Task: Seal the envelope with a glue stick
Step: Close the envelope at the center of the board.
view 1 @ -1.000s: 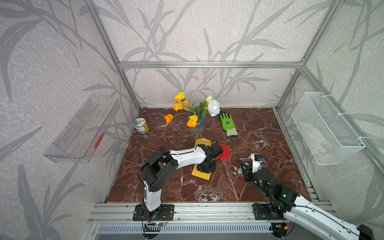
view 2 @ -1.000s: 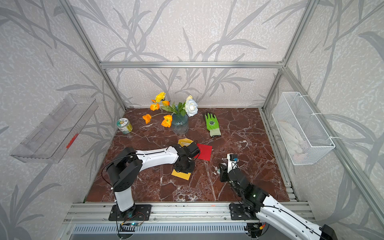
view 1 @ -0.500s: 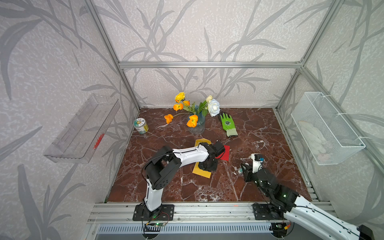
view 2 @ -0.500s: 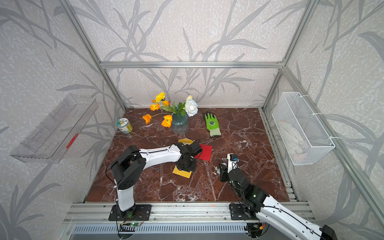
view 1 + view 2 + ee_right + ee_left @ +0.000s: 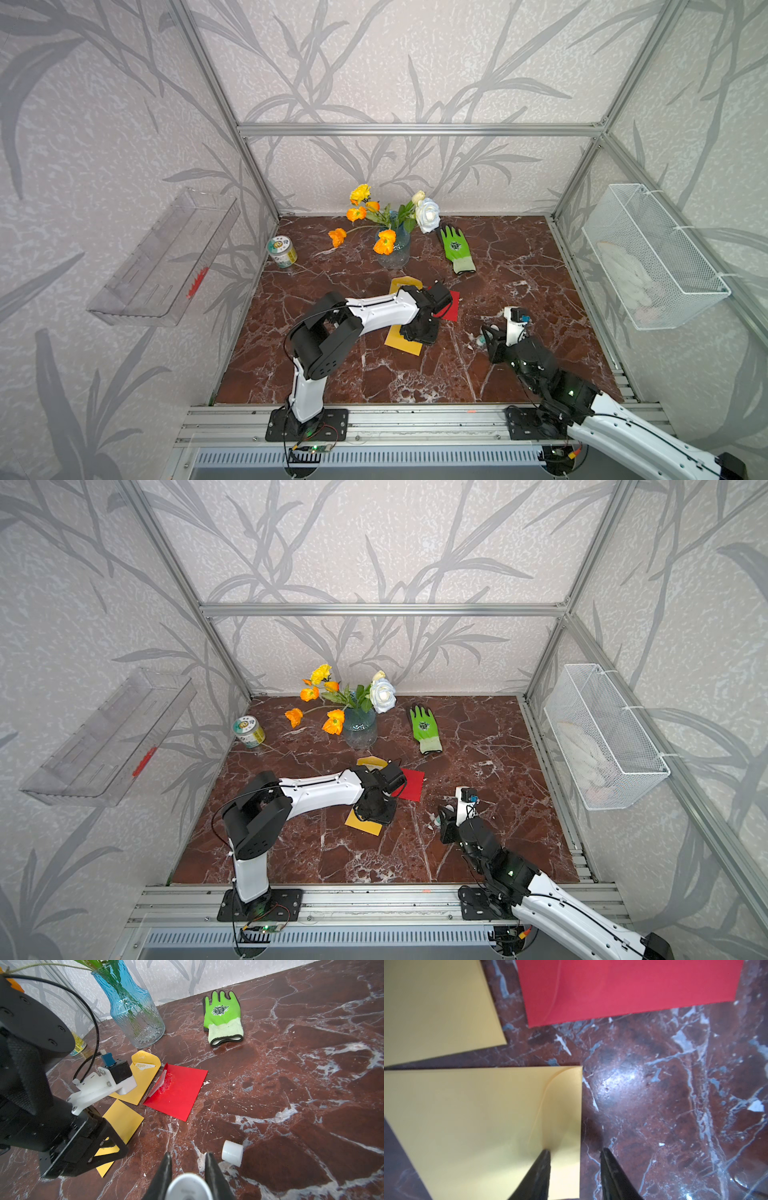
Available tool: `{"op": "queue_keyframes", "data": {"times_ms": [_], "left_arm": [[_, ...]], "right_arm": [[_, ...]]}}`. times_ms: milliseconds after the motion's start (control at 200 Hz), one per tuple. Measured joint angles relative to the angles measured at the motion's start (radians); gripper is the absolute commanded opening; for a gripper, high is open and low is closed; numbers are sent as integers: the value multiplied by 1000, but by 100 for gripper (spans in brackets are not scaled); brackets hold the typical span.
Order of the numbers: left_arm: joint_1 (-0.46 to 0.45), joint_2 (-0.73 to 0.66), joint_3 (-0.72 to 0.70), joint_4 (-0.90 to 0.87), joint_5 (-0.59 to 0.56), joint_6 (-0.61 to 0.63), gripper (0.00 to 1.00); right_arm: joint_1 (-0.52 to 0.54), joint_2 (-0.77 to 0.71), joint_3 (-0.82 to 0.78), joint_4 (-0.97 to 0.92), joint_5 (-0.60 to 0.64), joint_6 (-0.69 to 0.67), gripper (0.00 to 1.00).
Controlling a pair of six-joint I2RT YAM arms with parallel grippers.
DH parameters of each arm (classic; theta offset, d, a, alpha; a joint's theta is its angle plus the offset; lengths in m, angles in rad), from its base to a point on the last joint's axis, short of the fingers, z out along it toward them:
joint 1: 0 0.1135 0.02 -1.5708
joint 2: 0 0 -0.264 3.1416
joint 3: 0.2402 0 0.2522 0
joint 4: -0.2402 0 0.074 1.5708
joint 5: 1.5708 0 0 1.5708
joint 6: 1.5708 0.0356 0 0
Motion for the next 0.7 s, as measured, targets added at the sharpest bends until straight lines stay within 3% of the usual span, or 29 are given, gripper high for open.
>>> {"op": "queue_keyframes", "data": {"times_ms": [355,700], "left_arm": [[10,-9,31,-39,-29,19,54],[22,-121,56,-50,-27,26,56]], "right_arm": [[0,0,0,-1,0,0,0],[0,8,0,0,0,0,0]]}}
